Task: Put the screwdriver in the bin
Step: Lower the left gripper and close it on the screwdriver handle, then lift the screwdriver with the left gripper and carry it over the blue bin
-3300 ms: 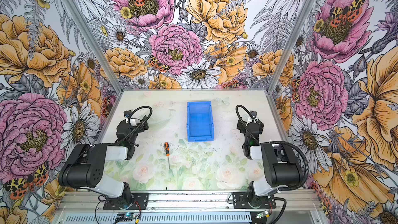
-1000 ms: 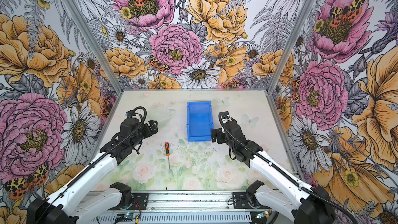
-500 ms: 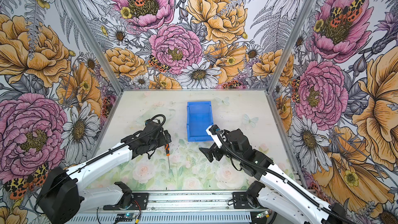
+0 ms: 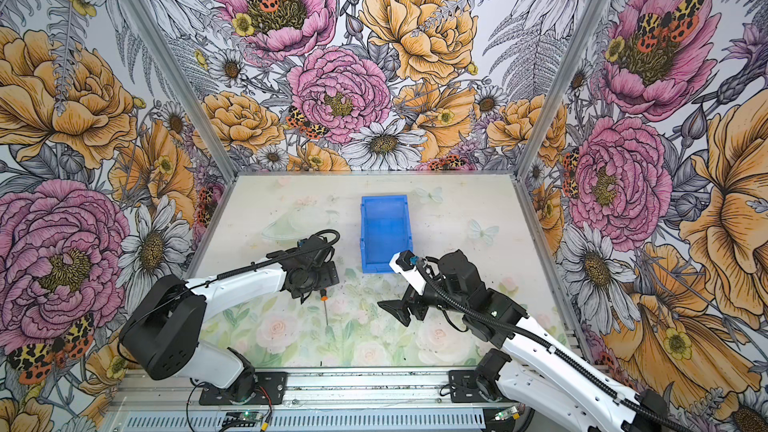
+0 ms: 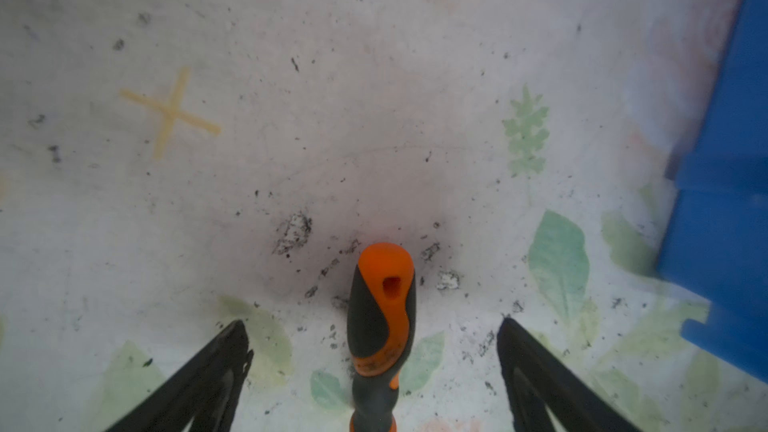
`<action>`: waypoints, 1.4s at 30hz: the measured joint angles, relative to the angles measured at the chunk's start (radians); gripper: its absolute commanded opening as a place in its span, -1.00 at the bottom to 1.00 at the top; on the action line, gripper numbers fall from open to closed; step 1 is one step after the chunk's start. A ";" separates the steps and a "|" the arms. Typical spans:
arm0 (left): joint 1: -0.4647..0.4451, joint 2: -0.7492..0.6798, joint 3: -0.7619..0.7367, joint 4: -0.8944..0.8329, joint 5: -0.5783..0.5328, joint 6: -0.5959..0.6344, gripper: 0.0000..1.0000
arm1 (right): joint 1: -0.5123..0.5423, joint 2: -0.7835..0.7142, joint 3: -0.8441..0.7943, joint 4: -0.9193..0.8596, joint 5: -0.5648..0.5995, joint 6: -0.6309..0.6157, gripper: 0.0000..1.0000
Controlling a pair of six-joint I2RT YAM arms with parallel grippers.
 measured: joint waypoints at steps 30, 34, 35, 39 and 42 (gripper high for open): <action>-0.056 0.051 -0.003 -0.013 -0.068 -0.012 -0.88 | 0.000 -0.035 0.000 0.000 0.167 -0.002 0.99; -0.090 0.051 0.013 -0.039 -0.068 -0.015 -1.00 | 0.000 -0.055 0.000 0.000 0.184 0.002 0.99; -0.102 0.051 0.023 -0.051 -0.069 -0.015 -1.00 | 0.000 -0.058 0.000 0.000 0.185 0.005 0.99; -0.134 0.018 0.060 -0.092 -0.076 -0.029 -1.00 | -0.001 -0.071 0.000 0.000 0.200 0.016 0.99; -0.149 -0.039 0.080 -0.115 -0.084 -0.040 -1.00 | -0.003 -0.083 0.000 0.000 0.216 0.031 0.99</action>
